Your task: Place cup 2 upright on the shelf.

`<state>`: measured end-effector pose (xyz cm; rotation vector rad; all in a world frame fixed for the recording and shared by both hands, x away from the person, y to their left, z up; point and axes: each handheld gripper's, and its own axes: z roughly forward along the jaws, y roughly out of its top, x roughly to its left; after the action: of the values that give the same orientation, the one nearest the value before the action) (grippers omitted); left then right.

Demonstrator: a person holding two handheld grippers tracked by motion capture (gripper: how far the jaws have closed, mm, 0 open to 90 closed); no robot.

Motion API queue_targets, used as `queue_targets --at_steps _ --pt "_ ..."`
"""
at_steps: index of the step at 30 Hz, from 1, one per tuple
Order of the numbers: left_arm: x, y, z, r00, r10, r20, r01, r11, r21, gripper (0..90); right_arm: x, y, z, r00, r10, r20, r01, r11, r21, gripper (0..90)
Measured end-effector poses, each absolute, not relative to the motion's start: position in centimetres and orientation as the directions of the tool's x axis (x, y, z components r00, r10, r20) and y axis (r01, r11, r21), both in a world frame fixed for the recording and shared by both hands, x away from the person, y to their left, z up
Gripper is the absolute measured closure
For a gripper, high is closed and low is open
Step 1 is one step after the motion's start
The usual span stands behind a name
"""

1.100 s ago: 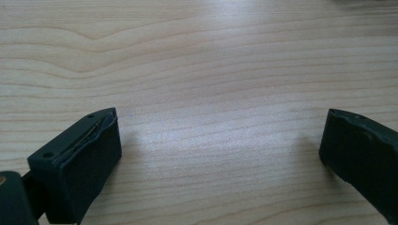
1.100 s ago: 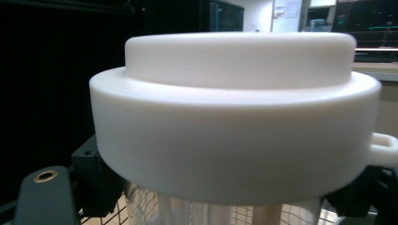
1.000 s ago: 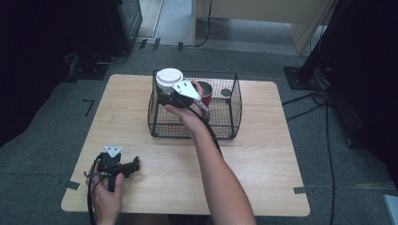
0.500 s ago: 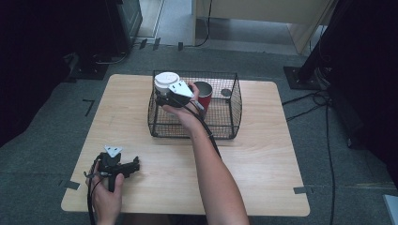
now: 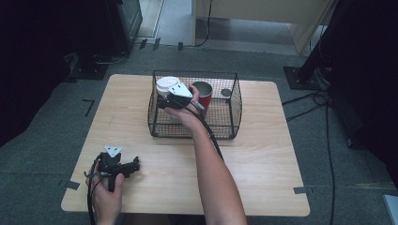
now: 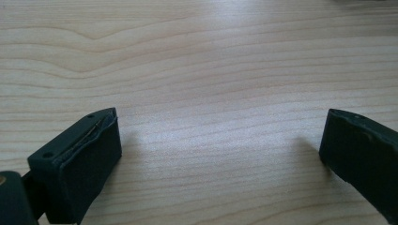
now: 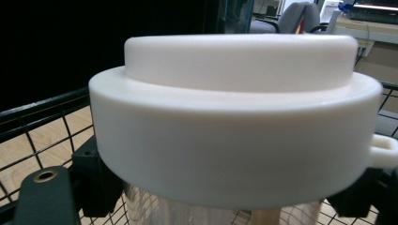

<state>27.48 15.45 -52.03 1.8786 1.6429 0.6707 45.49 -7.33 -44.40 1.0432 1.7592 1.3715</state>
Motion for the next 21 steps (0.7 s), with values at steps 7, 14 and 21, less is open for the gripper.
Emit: queue_targets --at_steps 7,14,21 --pt "27.5 15.4 -52.0 0.128 0.992 0.012 0.717 -0.101 0.689 0.1 45.3 -8.3 -44.2 -0.498 0.866 -0.030 0.200 0.149 0.968 15.5" --pt "27.5 15.4 -52.0 0.127 0.992 0.011 0.718 -0.100 0.689 0.1 44.8 -9.1 -44.0 -0.539 0.841 -0.049 0.186 0.176 0.967 12.5" --pt "27.5 15.4 -52.0 0.128 0.992 0.012 0.717 -0.100 0.689 0.1 44.3 -9.6 -43.7 -0.568 0.820 -0.061 0.181 0.198 0.963 7.0"
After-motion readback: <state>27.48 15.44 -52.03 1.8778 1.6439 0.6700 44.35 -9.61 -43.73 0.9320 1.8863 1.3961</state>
